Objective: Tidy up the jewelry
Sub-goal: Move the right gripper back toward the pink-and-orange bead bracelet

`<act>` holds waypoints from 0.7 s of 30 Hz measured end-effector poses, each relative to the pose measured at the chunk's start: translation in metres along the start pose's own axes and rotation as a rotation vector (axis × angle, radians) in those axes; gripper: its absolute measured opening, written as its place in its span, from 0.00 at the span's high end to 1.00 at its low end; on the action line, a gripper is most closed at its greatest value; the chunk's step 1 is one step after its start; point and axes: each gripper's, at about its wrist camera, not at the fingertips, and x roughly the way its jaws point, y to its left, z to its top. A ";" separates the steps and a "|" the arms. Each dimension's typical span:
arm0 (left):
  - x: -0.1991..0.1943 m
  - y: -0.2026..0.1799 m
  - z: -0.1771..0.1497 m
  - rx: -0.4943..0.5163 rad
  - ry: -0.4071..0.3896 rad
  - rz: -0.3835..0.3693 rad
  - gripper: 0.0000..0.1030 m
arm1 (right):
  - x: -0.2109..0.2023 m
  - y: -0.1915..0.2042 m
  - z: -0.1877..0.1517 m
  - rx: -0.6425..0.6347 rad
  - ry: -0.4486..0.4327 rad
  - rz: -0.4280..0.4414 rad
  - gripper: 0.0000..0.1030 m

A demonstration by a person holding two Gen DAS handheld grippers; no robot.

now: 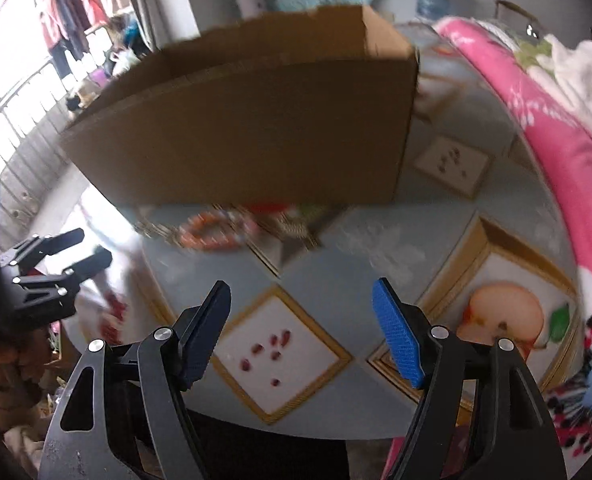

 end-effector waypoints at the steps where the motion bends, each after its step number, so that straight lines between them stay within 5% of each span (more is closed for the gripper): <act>1: 0.003 -0.001 -0.001 -0.001 0.008 0.006 0.23 | 0.005 -0.002 -0.001 0.008 0.012 -0.008 0.30; 7: 0.007 -0.002 -0.006 -0.023 -0.007 0.056 0.06 | 0.014 0.003 -0.004 -0.034 0.006 -0.073 0.21; 12: 0.010 -0.011 -0.013 -0.036 -0.027 0.051 0.05 | 0.024 0.010 -0.007 -0.083 0.027 -0.125 0.08; 21: 0.008 0.003 -0.007 -0.015 -0.013 0.033 0.05 | 0.018 0.015 -0.015 -0.091 0.031 -0.108 0.08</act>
